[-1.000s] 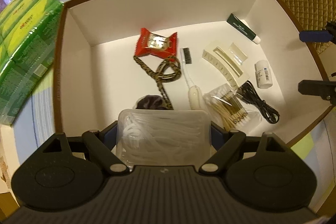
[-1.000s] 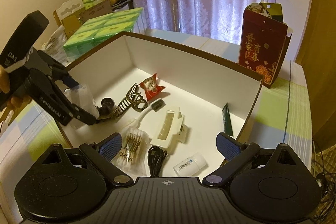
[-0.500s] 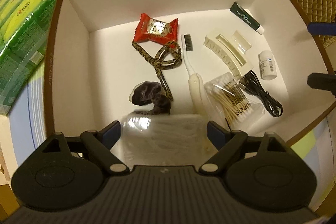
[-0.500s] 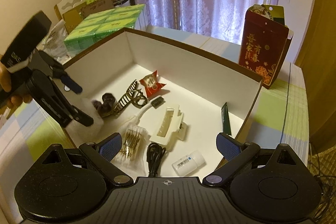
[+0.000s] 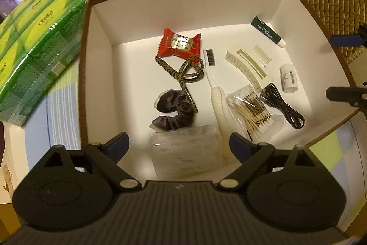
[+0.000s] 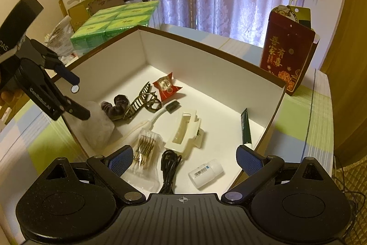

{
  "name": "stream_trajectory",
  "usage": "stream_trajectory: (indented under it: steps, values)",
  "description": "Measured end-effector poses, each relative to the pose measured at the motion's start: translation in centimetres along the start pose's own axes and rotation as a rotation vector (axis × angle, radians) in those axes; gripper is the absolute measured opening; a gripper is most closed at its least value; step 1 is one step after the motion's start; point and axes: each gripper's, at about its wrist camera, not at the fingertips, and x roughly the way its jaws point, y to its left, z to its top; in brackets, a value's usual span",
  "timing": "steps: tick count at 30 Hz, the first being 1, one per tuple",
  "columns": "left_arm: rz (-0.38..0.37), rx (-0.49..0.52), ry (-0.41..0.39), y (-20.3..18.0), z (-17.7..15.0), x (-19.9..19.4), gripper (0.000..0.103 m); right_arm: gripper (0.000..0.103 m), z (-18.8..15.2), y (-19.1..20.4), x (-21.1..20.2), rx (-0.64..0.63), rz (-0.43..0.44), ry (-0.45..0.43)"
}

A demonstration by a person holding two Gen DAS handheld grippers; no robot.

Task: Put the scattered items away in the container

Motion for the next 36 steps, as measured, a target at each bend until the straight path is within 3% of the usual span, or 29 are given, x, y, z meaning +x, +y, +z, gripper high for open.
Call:
stream_trajectory:
  steps: [16, 36]
  values:
    - [0.070, 0.034, -0.144, -1.5, -1.3, -5.4, 0.095, 0.101, -1.4, 2.1, -3.6, 0.025, -0.055, -0.033]
    - [0.086, 0.043, -0.313, -3.2, -7.6, -12.6, 0.096, 0.101, -4.1, 9.7, -7.6, 0.168, -0.196, -0.113]
